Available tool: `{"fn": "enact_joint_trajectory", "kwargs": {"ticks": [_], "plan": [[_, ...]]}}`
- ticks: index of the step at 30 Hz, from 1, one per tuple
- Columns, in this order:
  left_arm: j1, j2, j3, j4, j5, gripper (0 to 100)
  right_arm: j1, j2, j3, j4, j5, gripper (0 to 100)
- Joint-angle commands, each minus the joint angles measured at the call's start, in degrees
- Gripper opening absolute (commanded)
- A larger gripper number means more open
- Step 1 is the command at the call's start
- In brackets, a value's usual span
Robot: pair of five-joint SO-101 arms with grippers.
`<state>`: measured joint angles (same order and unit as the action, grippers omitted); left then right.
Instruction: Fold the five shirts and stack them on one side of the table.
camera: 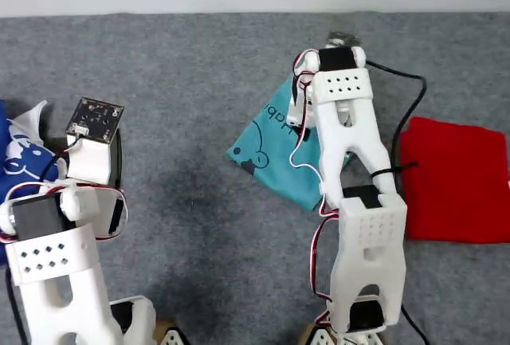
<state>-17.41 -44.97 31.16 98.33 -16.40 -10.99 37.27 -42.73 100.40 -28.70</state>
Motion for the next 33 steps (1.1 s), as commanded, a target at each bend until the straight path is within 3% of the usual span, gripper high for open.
{"fn": "enact_joint_trajectory", "kwargs": {"ticks": [1, 9, 16, 20, 25, 30, 33], "plan": [[-0.18, -0.35, -0.57, -0.79, -0.44, 0, 0.22, 0.75, -0.26, -2.51, -4.22, 36.1], [-0.18, -0.79, -0.57, -0.79, -0.53, 0, 0.57, 11.56, -0.26, -10.42, -6.33, 36.2], [-0.26, -0.79, -0.48, 0.0, -0.62, 0, 1.54, 18.51, -0.26, -10.07, -9.76, 35.9], [-0.26, -0.79, -0.48, 0.0, -0.62, 0, 2.15, 19.12, -0.35, -8.04, -9.67, 25.1], [-0.26, -0.79, -0.48, 0.0, -0.62, 0, 3.56, 19.03, -0.35, -7.69, -1.85, 0.0], [-0.26, -0.79, -0.48, 0.0, -0.62, 0, 5.14, 18.86, -2.02, -3.65, 1.58, 0.9], [-0.26, -0.79, -0.48, 0.0, -0.53, 0, 5.32, 18.95, -7.82, 2.24, 9.41, 0.9]]}}
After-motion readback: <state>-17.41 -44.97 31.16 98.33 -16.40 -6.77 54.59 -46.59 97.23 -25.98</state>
